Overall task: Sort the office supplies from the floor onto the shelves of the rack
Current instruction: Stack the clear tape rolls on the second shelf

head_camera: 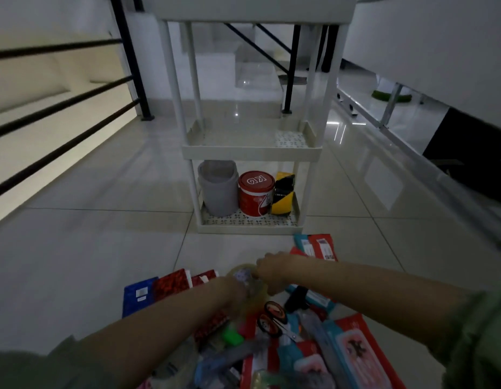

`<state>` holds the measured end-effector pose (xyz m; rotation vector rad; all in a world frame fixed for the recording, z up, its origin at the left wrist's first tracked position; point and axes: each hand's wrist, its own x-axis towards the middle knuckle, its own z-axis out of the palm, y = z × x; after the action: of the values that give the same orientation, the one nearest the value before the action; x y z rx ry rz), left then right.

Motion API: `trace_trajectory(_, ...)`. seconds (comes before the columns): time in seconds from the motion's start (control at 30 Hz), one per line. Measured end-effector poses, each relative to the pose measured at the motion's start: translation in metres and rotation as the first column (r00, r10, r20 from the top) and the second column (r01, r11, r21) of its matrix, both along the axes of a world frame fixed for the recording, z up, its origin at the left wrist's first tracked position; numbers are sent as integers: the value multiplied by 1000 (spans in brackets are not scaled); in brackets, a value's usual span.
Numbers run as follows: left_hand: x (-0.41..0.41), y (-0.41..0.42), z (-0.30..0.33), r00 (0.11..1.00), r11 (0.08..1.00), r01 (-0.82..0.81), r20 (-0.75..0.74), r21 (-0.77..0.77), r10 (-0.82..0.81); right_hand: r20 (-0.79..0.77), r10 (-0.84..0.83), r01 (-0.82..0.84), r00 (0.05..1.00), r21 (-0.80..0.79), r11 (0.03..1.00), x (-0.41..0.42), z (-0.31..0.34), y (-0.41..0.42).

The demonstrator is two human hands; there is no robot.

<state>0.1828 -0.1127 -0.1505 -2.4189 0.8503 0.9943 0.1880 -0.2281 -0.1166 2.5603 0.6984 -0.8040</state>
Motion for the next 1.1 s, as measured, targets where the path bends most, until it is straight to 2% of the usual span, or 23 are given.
trace_trajectory(0.17,-29,10,2,994,995,-11,107,-102,22,-78,80,-87,994,-85,993,-19,-20,-2)
trace_trajectory(0.3,-27,14,3,955,951,23,288,-309,71,-79,107,-113,991,-67,991,-24,-19,-4)
trace_trajectory(0.43,-35,11,-9,982,972,-13,179,-236,57,-62,86,-90,994,-63,994,-38,-26,-4)
trace_trajectory(0.5,-43,13,-13,975,975,-42,202,-217,87,-31,34,-34,999,9,999,-45,-32,-11)
trace_trajectory(0.6,-52,20,-24,978,973,-144,127,-178,168,-35,-99,102,995,119,988,-49,-38,-31)
trace_trajectory(0.7,-54,29,-33,977,969,-172,92,-180,191,-20,-108,107,994,-21,994,-52,-41,-59)
trace_trajectory(0.77,-49,36,-38,983,978,-119,115,-171,140,5,-105,105,994,-94,990,-58,-42,-76)
trace_trajectory(0.8,-45,38,-40,983,983,-79,149,-166,104,21,-122,124,992,-78,989,-61,-42,-84)
trace_trajectory(0.93,-33,35,-38,943,992,48,334,-120,-5,83,-357,341,931,162,926,-57,-44,-109)
trace_trajectory(1.0,-31,30,-33,915,989,83,402,-120,-28,72,-462,439,884,209,874,-50,-43,-118)
trace_trajectory(1.1,-22,22,-35,863,955,215,498,-207,-86,56,-580,549,813,263,794,-38,-39,-128)
